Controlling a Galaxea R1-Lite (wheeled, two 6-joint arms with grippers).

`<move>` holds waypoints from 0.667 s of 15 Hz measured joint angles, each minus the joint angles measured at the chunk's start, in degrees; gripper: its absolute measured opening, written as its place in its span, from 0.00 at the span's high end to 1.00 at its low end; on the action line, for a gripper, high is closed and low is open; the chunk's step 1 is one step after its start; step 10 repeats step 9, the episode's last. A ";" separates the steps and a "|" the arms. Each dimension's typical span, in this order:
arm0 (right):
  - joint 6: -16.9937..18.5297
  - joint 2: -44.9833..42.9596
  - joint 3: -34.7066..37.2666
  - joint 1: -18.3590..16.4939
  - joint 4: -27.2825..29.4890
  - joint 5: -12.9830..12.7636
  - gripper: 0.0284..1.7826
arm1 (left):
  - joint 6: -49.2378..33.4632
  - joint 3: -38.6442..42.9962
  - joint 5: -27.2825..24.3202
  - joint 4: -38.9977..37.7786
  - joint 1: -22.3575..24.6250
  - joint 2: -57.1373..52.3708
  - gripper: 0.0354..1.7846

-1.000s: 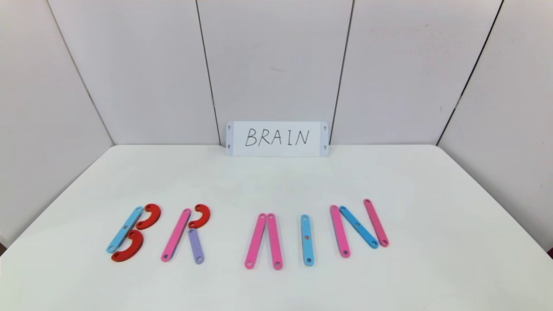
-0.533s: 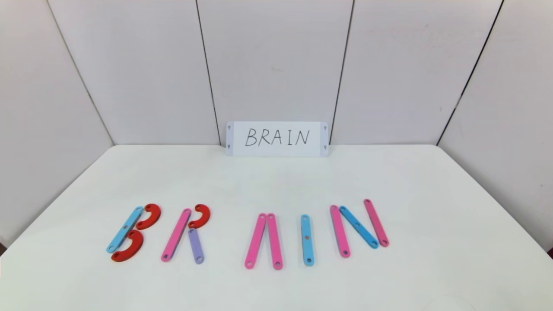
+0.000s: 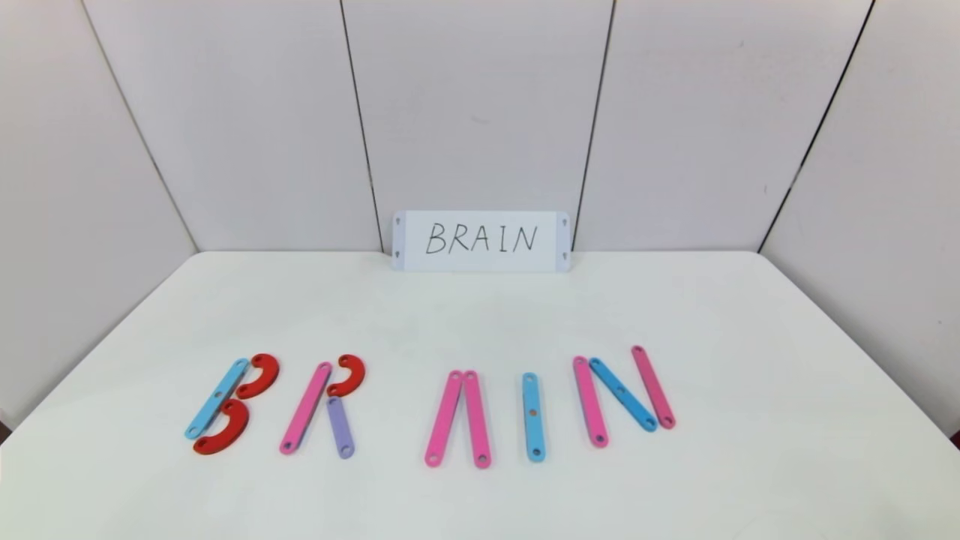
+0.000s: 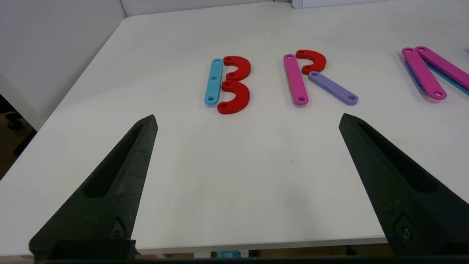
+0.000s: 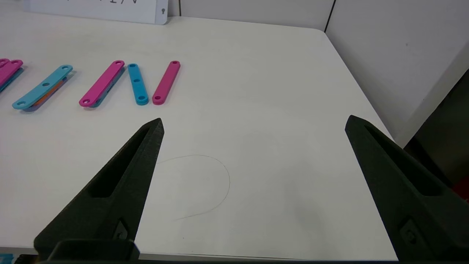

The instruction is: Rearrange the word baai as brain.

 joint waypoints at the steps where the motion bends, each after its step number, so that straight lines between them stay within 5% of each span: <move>1: 0.09 0.00 0.00 0.00 0.00 0.06 0.03 | -0.22 0.00 0.00 -0.07 0.00 -0.02 0.03; 10: 1.45 0.00 0.02 0.01 -0.01 -0.39 0.03 | -0.46 0.02 -0.05 -0.12 0.00 -0.02 0.03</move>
